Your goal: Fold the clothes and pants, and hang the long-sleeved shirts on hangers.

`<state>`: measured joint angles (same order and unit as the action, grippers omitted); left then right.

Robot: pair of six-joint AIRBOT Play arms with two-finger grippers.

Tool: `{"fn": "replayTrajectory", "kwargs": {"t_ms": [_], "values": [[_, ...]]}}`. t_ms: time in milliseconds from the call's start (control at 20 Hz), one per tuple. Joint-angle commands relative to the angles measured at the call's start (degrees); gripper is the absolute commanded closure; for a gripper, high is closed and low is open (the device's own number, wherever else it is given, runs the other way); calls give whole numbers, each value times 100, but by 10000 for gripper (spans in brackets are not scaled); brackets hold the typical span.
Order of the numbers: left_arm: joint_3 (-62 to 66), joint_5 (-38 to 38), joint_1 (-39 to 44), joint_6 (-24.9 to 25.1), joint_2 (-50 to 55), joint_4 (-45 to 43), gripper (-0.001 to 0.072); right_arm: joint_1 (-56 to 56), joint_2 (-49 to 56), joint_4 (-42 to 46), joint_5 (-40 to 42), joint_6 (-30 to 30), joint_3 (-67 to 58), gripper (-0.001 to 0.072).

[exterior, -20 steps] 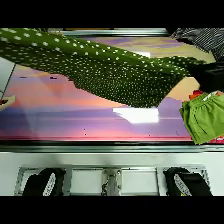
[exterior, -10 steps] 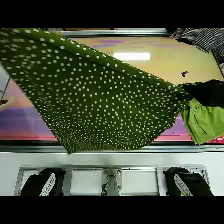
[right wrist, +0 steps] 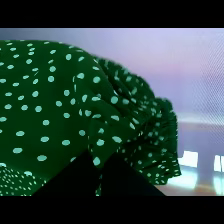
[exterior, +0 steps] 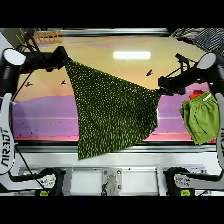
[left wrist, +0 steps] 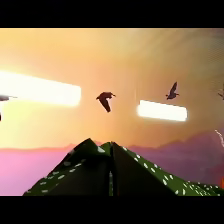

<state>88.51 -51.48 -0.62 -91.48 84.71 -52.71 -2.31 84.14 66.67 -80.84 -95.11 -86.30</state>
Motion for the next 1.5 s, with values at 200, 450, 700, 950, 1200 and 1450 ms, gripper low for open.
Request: {"fn": "replayTrajectory", "kwargs": {"t_ms": [200, 450, 700, 950, 1200, 1450], "values": [[-107, -717, -42, 22, -195, -404, 706, 48, 11, 776, 815, 92, 37, 702], [-2052, -992, 328, -92, -1508, -1333, 706, 85, -796, 1388, 643, 385, 1069, 703], [-4291, 476, 544, -96, -2155, -1366, 706, 138, -1082, 1364, 1598, 385, 2636, 702], [-4747, 1368, 546, -92, -1493, -1196, 706, 262, -1078, 852, 2879, 382, 3668, 702], [-4741, 1097, 546, -94, -1351, -1161, 705, 262, -1119, 693, 2865, 382, 3781, 701], [-3346, 1775, 542, -92, -1823, -1169, 706, 238, -1357, 612, 2986, 317, 2769, 701]]}}
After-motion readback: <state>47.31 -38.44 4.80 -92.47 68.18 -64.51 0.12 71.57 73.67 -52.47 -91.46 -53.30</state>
